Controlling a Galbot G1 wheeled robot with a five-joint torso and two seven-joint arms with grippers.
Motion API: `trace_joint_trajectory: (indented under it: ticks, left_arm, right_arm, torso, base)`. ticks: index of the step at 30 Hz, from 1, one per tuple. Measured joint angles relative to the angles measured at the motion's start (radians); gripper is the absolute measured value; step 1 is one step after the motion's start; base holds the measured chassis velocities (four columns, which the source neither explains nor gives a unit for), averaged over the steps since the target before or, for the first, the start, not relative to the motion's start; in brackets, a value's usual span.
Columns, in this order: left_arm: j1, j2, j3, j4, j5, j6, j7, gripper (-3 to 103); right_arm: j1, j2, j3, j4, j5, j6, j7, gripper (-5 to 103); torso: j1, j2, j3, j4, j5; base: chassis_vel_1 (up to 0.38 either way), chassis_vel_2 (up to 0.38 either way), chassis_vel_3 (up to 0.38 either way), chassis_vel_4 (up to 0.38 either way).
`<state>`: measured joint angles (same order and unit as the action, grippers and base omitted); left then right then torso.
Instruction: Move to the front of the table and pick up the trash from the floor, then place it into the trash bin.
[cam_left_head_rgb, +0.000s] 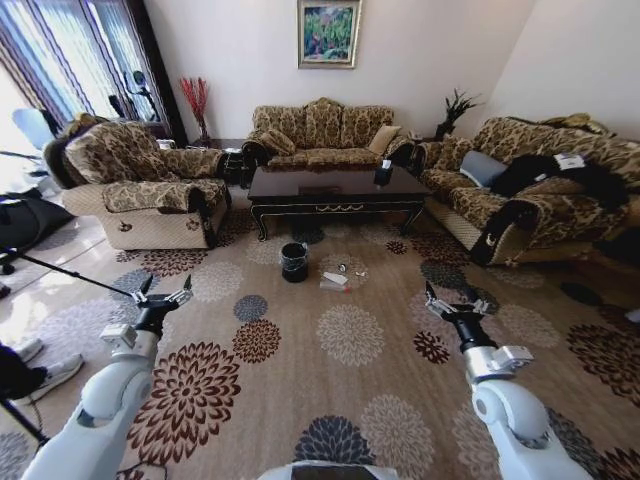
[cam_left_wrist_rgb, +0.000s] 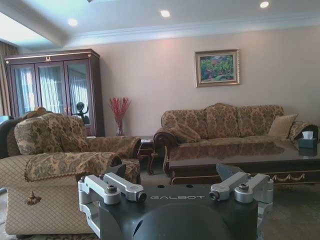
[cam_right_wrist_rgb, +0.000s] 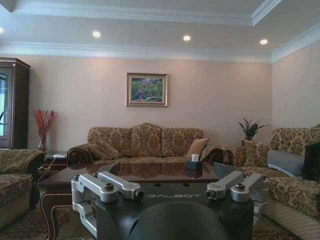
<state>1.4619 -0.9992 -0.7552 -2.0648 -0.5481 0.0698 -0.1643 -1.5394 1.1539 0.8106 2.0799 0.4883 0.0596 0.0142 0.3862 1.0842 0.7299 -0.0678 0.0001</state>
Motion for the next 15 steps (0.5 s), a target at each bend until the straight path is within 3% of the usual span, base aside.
trace_joint_trajectory:
  ticks: [15]
  left_arm:
    - [0.004,-0.008,0.016,0.000,0.009,-0.001,0.001,100]
  right_arm:
    - [0.001,0.007,-0.009,-0.002,-0.007,0.003,-0.001,100]
  torso:
    - [0.000,0.000,0.000,0.0000,-0.0001]
  base:
    - [0.000,0.000,0.000,0.000]
